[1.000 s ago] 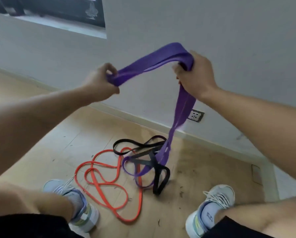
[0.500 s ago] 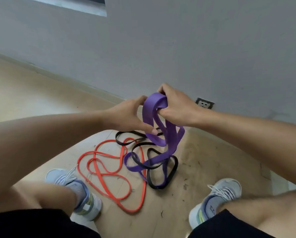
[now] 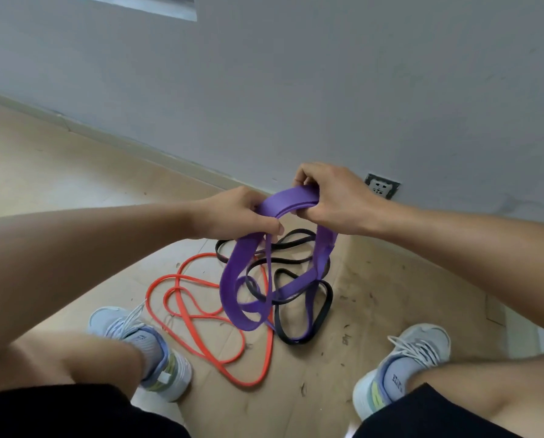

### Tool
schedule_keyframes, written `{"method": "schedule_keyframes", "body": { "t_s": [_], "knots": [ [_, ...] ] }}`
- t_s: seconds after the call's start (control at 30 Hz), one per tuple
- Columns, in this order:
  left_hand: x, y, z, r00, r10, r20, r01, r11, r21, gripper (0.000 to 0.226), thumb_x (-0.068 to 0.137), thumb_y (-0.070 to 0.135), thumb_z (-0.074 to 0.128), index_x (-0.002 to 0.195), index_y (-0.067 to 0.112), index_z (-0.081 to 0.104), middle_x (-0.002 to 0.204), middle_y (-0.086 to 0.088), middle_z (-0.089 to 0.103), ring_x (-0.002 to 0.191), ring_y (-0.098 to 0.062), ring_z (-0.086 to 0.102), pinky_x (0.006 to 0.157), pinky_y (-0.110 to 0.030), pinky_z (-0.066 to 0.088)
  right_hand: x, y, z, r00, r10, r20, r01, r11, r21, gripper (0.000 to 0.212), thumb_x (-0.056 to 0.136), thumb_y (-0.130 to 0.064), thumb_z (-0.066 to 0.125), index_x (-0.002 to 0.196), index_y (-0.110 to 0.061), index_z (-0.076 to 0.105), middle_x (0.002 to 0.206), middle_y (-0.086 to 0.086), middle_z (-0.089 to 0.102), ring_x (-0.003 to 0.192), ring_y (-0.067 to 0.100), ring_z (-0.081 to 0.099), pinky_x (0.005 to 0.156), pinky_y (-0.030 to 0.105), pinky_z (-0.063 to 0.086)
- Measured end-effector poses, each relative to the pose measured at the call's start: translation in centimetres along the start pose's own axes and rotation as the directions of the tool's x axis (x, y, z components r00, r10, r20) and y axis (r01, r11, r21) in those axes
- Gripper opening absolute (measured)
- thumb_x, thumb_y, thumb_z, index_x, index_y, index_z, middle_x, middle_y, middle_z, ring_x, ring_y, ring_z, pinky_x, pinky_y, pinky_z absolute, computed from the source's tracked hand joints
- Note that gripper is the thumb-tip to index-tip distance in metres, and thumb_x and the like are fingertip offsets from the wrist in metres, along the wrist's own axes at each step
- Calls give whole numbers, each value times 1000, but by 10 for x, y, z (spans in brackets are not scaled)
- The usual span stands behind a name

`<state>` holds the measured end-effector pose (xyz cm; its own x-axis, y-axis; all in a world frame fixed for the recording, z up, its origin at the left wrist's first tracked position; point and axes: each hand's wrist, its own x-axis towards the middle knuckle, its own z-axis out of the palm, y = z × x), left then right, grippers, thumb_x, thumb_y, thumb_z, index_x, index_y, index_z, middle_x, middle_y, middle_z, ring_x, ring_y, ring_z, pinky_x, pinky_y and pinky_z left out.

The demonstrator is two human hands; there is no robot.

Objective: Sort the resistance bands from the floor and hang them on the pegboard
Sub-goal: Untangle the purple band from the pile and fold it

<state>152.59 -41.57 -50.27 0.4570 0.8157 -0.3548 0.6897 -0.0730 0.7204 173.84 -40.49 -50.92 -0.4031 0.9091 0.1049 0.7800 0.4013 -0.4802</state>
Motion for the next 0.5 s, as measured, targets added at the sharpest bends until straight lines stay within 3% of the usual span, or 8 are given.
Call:
{"method": "schedule_keyframes", "body": {
  "t_s": [0.1,0.27,0.37,0.5],
  "knots": [
    [-4,2,-2,1000,-13,26,16,991,-132,13,90,24,73,96,14,69,84,-5,79,74,-22,76,66,-27,58,-2,-1,-4,998,22,56,-24,999,43,25,80,-34,84,89,-26,62,81,-9,63,72,10,57,65,31,44],
    [-10,4,-6,997,-41,68,47,995,-83,12,93,23,64,94,12,65,72,-7,75,57,-11,67,58,-19,50,-10,-5,-14,943,64,326,-132,972,192,35,73,-43,91,85,-26,64,73,-9,65,64,8,56,60,19,41],
    [-13,3,-9,990,-37,134,61,981,-182,8,94,16,61,95,8,62,75,-13,72,68,-22,69,66,-31,59,-13,-4,-17,884,49,465,-215,925,313,39,76,-54,84,89,-23,66,77,-8,63,70,10,58,70,27,44],
    [-16,-4,-13,973,-18,228,74,968,-238,9,94,12,63,98,4,63,83,-17,73,76,-31,68,88,-51,58,-14,-5,-18,875,24,484,-253,874,414,41,88,-57,70,100,-18,71,85,2,69,79,12,62,81,31,48]
  ]
}}
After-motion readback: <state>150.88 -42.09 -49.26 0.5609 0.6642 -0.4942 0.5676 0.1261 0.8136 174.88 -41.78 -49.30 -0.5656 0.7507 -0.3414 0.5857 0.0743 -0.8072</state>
